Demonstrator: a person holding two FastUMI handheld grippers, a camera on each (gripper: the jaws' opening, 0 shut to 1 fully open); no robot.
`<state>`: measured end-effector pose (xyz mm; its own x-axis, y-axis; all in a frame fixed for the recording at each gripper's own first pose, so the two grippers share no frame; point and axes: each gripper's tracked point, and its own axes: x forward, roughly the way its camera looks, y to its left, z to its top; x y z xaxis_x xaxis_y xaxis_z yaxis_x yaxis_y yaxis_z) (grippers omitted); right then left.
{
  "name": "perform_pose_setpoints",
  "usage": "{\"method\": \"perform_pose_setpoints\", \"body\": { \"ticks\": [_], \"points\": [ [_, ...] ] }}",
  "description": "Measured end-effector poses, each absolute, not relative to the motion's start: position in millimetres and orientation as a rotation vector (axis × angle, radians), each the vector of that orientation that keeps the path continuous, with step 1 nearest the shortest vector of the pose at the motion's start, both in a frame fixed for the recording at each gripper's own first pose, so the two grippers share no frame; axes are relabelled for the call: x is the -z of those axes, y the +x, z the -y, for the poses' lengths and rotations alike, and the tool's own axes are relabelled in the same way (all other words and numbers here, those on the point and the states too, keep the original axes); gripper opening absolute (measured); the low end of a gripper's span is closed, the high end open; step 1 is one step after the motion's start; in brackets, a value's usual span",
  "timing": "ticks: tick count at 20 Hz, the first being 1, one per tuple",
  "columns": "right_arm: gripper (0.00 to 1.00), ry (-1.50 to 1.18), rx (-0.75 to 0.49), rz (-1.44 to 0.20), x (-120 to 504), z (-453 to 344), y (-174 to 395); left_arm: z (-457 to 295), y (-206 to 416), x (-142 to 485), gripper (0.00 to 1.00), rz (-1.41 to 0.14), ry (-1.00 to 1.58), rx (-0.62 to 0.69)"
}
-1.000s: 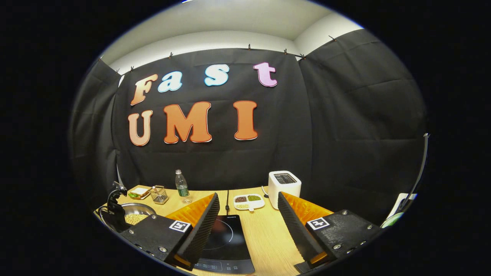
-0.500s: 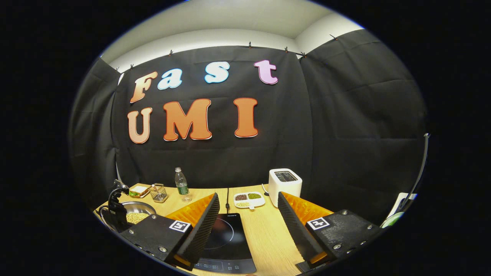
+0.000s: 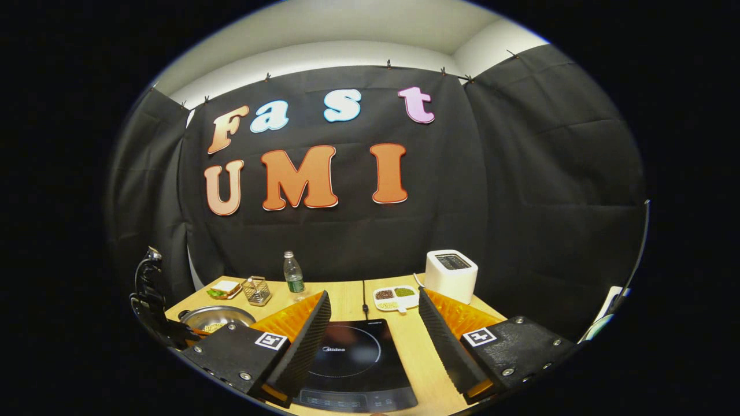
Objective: First push the handle of the pot to place it horizontally, then grasp the pot with both hands and set it on the induction cooktop.
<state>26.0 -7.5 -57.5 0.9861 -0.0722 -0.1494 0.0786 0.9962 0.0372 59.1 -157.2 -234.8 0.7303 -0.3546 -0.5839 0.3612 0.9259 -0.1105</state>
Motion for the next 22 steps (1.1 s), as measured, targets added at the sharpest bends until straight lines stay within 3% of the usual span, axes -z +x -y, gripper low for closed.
{"method": "perform_pose_setpoints", "body": {
  "ticks": [10, 11, 12, 15, 18, 19, 20, 21, 22],
  "points": [
    [0.95, 0.034, -0.054, -0.234, 92.2, -100.0, 41.3, 12.9, 64.4, 197.4, 0.03, -0.512, 0.003, 0.204],
    [0.95, 0.037, -0.066, -0.247, 98.5, -110.7, 43.8, -1.4, 63.8, 196.4, 0.05, -0.504, 0.004, 0.187],
    [0.95, 0.043, -0.077, -0.261, 104.4, -121.4, 46.2, -14.4, 65.7, 195.8, 0.20, -0.494, 0.011, 0.166],
    [0.95, 0.054, -0.110, -0.323, 129.3, -154.0, 54.3, -46.7, 69.8, 198.2, 0.20, -0.475, 0.002, 0.116],
    [0.95, 0.027, -0.108, -0.368, 155.1, -173.3, 65.6, -64.0, 74.2, 210.1, 0.46, -0.485, -0.050, 0.114],
    [0.95, 0.015, -0.105, -0.385, 164.9, -178.2, 69.4, -71.2, 77.3, 214.8, 0.50, -0.487, -0.064, 0.108],
    [0.95, 0.007, -0.104, -0.406, 174.6, -184.7, 72.0, -76.7, 81.0, 220.9, 0.75, -0.494, -0.076, 0.100],
    [0.95, 0.000, -0.106, -0.430, 184.4, -191.2, 75.0, -81.6, 85.2, 225.2, 0.84, -0.496, -0.081, 0.098],
    [0.95, -0.005, -0.108, -0.454, 193.4, -197.5, 78.6, -86.5, 89.7, 229.3, 0.87, -0.495, -0.086, 0.094]
  ]
}}
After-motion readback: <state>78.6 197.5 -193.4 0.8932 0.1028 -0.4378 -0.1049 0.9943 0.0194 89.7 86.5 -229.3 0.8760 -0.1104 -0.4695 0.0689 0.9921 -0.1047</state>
